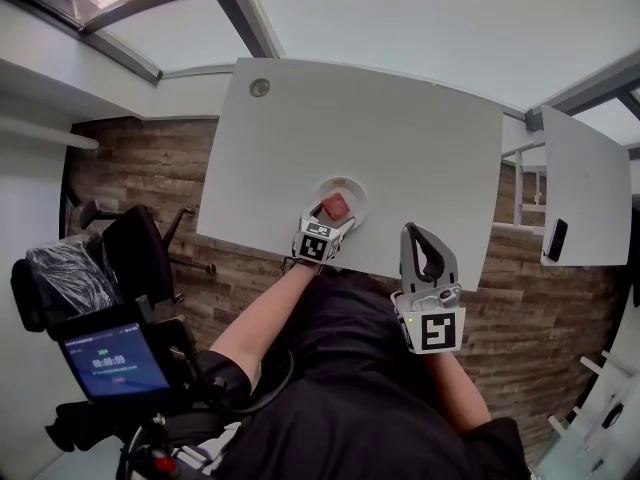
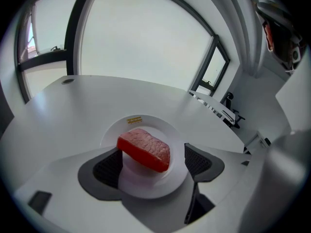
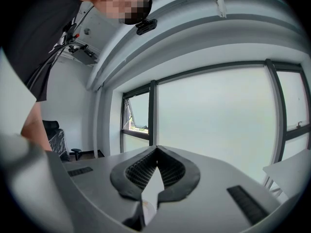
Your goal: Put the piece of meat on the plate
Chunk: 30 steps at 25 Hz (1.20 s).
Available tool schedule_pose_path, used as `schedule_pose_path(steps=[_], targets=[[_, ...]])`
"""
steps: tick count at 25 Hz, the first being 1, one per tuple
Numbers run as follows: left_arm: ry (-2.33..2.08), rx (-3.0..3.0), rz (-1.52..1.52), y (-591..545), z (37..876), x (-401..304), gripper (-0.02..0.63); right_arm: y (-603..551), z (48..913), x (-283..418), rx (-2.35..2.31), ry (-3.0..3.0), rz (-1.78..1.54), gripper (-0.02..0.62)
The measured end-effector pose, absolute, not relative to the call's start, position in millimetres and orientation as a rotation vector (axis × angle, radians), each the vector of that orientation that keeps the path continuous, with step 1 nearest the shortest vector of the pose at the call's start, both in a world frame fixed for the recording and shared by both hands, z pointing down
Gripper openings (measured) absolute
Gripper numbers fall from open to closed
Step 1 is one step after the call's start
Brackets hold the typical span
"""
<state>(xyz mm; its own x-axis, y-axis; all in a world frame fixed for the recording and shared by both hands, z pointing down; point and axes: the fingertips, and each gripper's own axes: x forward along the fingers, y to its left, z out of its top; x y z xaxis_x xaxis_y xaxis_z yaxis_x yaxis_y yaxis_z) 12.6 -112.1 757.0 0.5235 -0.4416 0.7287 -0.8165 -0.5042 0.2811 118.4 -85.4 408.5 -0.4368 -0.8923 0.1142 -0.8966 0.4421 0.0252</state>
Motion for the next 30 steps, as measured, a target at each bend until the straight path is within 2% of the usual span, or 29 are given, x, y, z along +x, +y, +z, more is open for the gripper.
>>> schedule_pose_path(steps=[10, 14, 30], targets=[[-1.055, 2.15, 0.92, -108.1, 765.1, 3.5, 0.39, -88.6, 414.9, 126.2, 1.648, -2.566, 0.126, 0.005], [-1.086, 2.159, 0.944, -113.2, 764.6, -2.1, 0.432, -89.0, 418.7, 126.8, 1.647, -2.553, 0.116, 0.005], [-1.105, 2.212, 0.9, -115.4, 756.3, -5.6, 0.434, -92.9, 419.1, 128.6, 1.648, -2.564, 0.126, 0.005]])
